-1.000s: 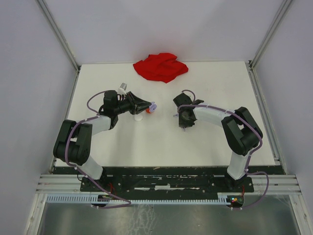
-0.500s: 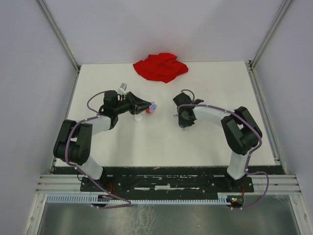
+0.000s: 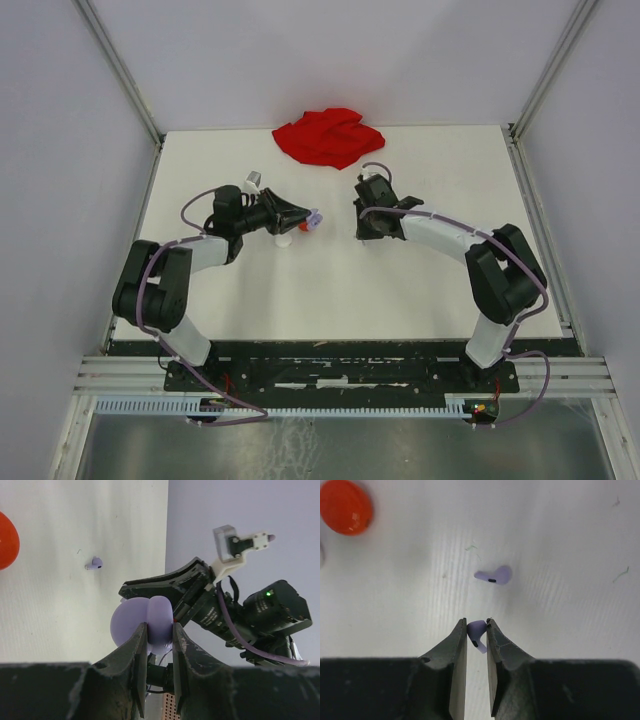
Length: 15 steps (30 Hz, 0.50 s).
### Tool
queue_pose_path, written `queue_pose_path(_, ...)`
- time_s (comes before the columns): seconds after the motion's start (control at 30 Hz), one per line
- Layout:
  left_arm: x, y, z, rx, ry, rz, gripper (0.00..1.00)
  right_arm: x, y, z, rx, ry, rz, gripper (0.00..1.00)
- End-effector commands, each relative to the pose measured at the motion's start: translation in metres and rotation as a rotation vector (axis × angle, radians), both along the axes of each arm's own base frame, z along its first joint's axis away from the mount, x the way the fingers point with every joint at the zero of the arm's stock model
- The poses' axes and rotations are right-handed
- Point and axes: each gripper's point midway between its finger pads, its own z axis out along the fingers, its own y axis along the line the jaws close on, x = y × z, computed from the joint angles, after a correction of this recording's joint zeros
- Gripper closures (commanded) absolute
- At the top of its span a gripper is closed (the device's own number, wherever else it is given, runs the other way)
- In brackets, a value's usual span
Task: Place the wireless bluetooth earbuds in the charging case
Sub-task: Pick up the earbud from the center of the board, then place the earbud in the charging case.
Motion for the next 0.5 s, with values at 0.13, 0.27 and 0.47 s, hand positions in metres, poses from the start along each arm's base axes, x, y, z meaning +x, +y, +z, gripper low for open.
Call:
queue_pose_path(0.13, 0.004, -0.005, 0.019, -0.119, -0.027, -0.019, 0.97, 0.041, 0.066, 0.103, 0.318, -0.303, 0.187, 0.83)
queue_pose_path(0.27, 0.003, -0.006, 0.019, -0.127, -0.022, -0.022, 0.97, 0.043, 0.082, 0.136, 0.411, -0.394, 0.256, 0.83)
queue_pose_path(0.47, 0.003, -0.006, 0.02, -0.151, -0.012, -0.023, 0.97, 0.043, 0.095, 0.162, 0.493, -0.477, 0.316, 0.83)
